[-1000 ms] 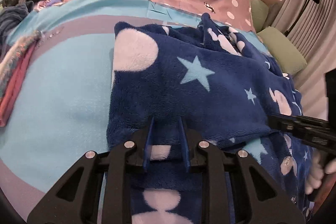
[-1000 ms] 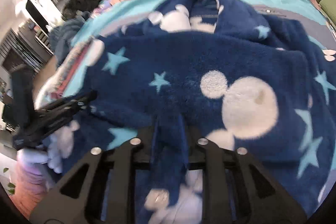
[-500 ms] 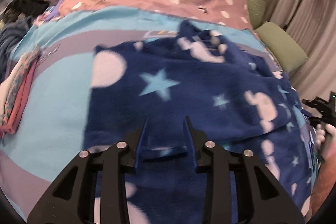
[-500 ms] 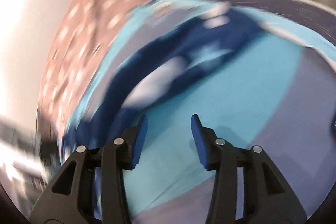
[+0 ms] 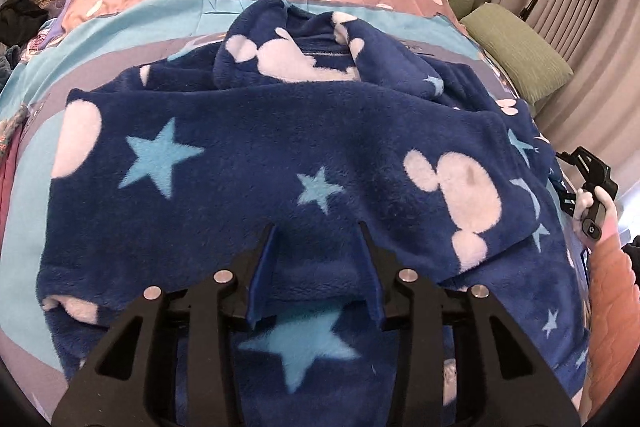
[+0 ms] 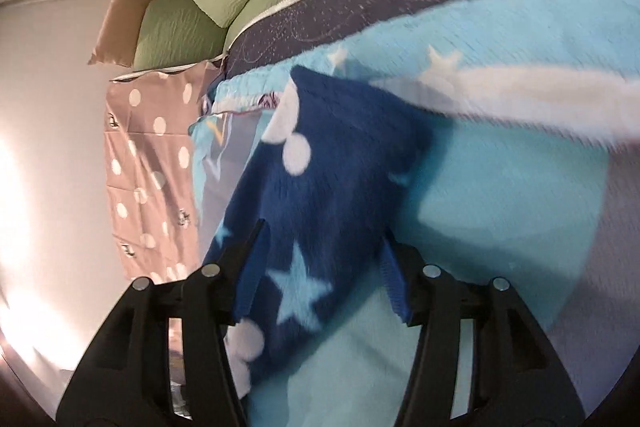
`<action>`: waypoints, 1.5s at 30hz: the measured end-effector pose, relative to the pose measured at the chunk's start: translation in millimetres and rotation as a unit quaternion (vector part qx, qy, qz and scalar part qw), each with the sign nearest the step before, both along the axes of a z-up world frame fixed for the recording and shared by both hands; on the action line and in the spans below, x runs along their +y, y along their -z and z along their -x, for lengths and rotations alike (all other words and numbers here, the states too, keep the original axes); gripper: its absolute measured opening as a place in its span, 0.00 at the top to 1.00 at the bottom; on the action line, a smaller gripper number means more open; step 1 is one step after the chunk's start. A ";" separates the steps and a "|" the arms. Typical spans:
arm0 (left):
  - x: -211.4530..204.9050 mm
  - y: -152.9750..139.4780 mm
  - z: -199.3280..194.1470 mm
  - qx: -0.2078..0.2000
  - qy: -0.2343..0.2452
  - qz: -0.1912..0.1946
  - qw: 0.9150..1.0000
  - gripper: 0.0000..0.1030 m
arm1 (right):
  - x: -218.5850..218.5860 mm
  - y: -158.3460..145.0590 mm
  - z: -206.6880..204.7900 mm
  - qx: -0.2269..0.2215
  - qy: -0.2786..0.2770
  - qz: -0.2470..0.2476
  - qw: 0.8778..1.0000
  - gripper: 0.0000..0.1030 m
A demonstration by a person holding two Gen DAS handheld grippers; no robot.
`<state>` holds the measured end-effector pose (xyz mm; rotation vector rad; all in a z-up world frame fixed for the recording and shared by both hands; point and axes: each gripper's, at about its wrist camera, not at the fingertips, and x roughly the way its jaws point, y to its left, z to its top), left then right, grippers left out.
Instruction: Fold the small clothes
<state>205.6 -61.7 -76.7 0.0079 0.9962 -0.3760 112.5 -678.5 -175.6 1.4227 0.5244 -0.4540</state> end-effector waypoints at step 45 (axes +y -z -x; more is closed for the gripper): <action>77.8 -13.5 0.1 0.023 -0.027 0.177 0.984 0.46 | 456.6 -121.8 -59.5 -0.085 -0.575 0.277 0.765 0.72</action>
